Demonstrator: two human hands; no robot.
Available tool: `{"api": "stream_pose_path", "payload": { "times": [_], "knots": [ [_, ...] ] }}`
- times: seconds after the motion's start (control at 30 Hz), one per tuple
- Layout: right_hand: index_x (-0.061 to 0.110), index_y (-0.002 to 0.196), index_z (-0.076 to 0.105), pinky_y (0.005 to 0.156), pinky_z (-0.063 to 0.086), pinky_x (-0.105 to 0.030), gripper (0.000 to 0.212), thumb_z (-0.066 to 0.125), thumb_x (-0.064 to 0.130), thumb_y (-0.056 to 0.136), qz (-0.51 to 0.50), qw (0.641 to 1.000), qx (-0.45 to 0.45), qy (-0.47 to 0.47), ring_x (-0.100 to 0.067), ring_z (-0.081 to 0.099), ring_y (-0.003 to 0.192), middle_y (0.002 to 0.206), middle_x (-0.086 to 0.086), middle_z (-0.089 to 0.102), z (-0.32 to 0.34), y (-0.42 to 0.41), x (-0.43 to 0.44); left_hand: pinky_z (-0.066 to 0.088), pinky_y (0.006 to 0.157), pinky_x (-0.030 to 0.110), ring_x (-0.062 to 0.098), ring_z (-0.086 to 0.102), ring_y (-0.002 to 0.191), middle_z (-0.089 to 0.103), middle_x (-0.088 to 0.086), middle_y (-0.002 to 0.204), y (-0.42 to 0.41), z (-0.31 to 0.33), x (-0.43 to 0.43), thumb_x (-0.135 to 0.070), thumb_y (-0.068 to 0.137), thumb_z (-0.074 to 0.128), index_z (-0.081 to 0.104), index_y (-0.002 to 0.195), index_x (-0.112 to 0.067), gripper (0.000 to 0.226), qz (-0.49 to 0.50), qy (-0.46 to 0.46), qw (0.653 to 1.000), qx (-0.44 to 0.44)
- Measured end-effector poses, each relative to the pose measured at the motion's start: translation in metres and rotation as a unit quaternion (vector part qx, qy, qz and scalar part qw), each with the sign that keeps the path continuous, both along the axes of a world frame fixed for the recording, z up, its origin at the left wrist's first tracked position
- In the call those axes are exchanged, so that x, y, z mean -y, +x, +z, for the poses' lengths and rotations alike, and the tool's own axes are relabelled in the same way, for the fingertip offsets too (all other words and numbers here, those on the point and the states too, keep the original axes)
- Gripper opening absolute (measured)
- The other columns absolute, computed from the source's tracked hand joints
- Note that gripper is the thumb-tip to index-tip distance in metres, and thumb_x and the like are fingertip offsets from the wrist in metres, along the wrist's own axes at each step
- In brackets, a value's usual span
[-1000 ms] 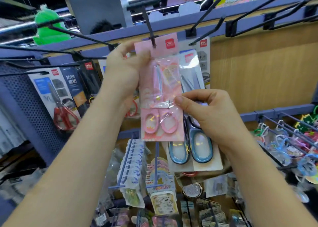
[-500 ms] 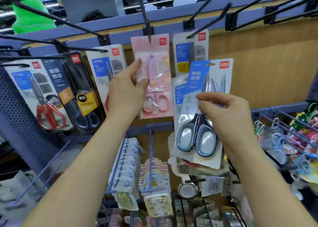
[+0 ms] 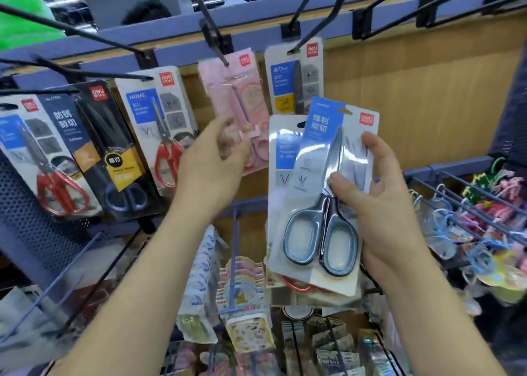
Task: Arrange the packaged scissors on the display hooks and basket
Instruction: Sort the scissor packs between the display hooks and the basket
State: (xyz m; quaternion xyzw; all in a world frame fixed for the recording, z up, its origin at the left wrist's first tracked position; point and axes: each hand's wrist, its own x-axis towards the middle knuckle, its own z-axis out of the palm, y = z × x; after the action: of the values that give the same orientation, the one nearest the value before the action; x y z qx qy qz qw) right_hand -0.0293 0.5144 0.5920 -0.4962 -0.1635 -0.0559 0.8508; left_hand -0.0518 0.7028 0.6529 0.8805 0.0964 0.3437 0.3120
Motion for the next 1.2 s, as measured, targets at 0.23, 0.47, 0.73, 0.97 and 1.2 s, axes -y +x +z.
{"api": "stream_pose_path", "payload": {
  "times": [0.23, 0.47, 0.73, 0.97, 1.2],
  "knots": [
    [0.027, 0.122, 0.064, 0.105, 0.047, -0.052, 0.045, 0.048, -0.006, 0.097, 0.065, 0.997, 0.011, 0.029, -0.023, 0.062, 0.122, 0.13, 0.0, 0.066, -0.01, -0.015, -0.012, 0.054, 0.067, 0.03, 0.012, 0.07, 0.081, 0.077, 0.0, 0.093, -0.053, -0.059, 0.049, -0.027, 0.099, 0.05, 0.073, 0.096, -0.016, 0.026, -0.177, -0.317, 0.932, 0.023],
    [0.023, 0.081, 0.075, 0.081, 0.056, -0.03, 0.039, 0.049, -0.001, 0.098, -0.019, 0.999, 0.012, 0.028, -0.013, 0.069, 0.087, 0.093, 0.004, 0.073, -0.006, -0.013, 0.013, 0.057, 0.083, 0.046, 0.022, 0.072, 0.095, 0.076, -0.001, 0.1, -0.076, -0.066, 0.023, -0.023, 0.102, 0.049, 0.071, 0.106, -0.021, 0.023, -0.09, -0.306, 0.941, 0.112],
    [0.021, 0.071, 0.078, 0.07, 0.055, -0.024, 0.038, 0.054, 0.0, 0.093, -0.004, 0.998, -0.004, -0.06, -0.012, 0.069, 0.078, 0.078, 0.004, 0.075, -0.011, -0.029, 0.001, 0.057, 0.075, 0.04, 0.02, 0.073, 0.09, 0.077, -0.002, 0.097, -0.11, -0.066, -0.001, -0.02, 0.101, 0.052, 0.071, 0.104, -0.021, 0.02, -0.056, -0.304, 0.936, 0.167],
    [0.024, 0.086, 0.077, 0.07, 0.048, -0.008, 0.033, 0.071, 0.045, 0.061, 0.11, 0.971, 0.06, -0.204, 0.002, 0.07, 0.083, 0.085, 0.012, 0.077, -0.001, -0.064, -0.021, 0.056, 0.082, 0.043, 0.025, 0.072, 0.094, 0.076, 0.003, 0.1, -0.114, -0.066, 0.009, -0.021, 0.1, 0.05, 0.07, 0.106, -0.017, 0.021, -0.097, -0.363, 0.912, 0.164],
    [0.02, 0.084, 0.078, 0.064, 0.056, -0.029, 0.012, 0.076, 0.031, 0.079, 0.191, 0.969, -0.002, -0.159, -0.016, 0.072, 0.073, 0.079, -0.007, 0.076, -0.011, -0.071, -0.02, 0.053, 0.078, 0.035, 0.016, 0.07, 0.087, 0.075, 0.0, 0.091, -0.108, -0.065, 0.024, -0.024, 0.101, 0.049, 0.074, 0.09, -0.019, 0.028, -0.178, -0.375, 0.899, 0.14]
  ]
}}
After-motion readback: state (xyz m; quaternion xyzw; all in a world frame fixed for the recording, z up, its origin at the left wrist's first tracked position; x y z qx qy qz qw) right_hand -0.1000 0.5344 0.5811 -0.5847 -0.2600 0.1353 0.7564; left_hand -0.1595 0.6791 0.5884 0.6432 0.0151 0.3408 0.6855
